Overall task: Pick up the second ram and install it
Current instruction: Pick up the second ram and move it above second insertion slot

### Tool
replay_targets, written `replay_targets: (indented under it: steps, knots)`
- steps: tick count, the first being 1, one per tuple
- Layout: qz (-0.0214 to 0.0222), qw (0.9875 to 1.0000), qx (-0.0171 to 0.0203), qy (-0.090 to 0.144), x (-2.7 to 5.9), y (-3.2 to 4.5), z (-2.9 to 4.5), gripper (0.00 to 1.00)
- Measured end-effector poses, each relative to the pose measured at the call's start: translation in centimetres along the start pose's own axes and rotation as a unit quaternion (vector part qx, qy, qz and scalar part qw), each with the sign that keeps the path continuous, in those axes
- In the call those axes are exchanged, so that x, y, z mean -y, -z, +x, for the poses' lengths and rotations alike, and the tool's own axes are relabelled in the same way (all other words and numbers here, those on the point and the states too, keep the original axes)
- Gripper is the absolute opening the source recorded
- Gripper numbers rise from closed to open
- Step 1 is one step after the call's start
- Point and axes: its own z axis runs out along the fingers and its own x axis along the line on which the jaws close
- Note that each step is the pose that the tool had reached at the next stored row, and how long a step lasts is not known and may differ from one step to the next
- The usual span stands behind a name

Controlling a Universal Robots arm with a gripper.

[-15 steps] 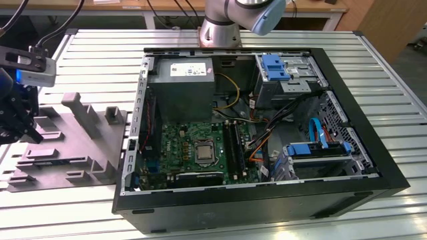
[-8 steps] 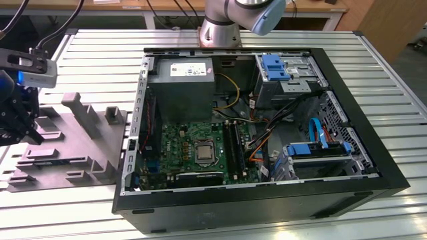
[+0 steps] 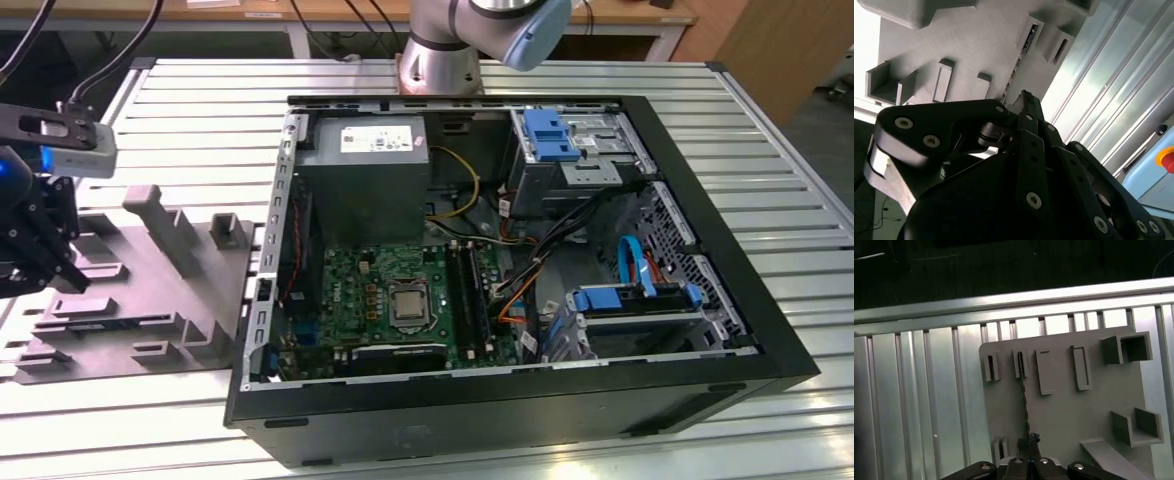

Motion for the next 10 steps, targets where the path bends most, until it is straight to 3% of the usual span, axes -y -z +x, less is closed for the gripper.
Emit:
replay_targets:
  steps: [10]
  knots:
    - [0.0001,0.9997,-0.0001,0.025,-0.40,-0.79,-0.03,0.10]
